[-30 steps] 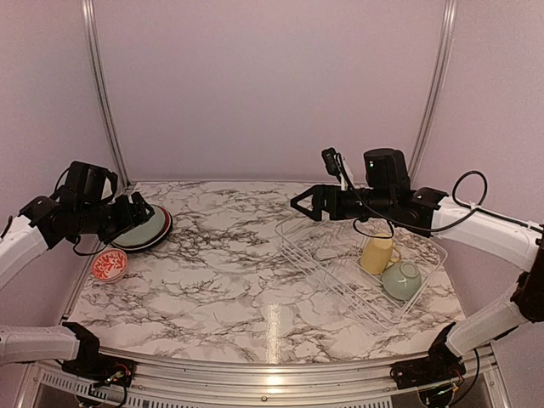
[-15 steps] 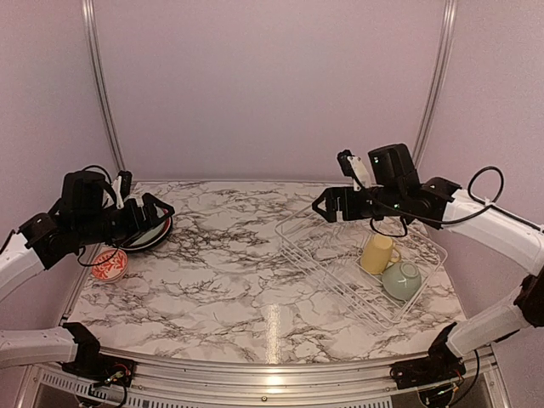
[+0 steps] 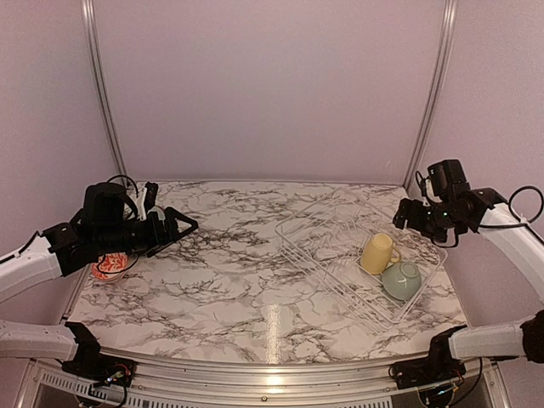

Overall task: Unload the mixed dishes from the dish rack
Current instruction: Grab the cup from the dish rack.

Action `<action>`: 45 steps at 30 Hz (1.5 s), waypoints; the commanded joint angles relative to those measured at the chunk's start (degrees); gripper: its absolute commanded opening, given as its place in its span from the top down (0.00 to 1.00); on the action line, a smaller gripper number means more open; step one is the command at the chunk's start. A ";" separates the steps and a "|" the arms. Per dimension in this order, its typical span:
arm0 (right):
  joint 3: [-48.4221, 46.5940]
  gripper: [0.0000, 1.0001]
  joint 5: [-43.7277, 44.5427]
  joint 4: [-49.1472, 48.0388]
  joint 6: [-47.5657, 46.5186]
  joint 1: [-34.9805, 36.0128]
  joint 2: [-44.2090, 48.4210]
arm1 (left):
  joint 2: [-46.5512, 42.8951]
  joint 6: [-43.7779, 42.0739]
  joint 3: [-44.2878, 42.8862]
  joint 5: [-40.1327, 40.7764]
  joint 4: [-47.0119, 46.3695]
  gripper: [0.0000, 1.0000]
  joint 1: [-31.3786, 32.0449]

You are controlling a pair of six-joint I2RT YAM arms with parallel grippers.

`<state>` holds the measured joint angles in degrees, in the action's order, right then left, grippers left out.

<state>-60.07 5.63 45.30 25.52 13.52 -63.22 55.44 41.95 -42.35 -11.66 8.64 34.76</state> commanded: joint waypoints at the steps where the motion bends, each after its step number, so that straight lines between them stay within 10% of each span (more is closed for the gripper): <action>1: 1.34 0.06 -0.75 8.41 3.42 -1.71 -0.87 | -1.13 -0.67 1.24 -1.32 -4.30 0.01 0.66; 10: 2.76 0.05 -12.66 1.79 -3.80 -1.93 -0.73 | -2.62 -2.21 0.71 -1.25 -2.76 0.01 0.66; 27: -5.39 0.04 8.91 6.46 -11.44 7.98 -18.65 | -4.69 -1.52 0.71 0.16 -0.24 0.01 0.74; 45: -7.56 0.04 10.04 2.53 -23.29 10.12 -25.05 | -2.03 -1.84 -0.05 -1.08 0.60 0.01 0.83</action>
<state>-65.45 14.68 48.86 5.50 22.94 -87.26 52.71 41.08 -41.45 -12.03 7.64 35.29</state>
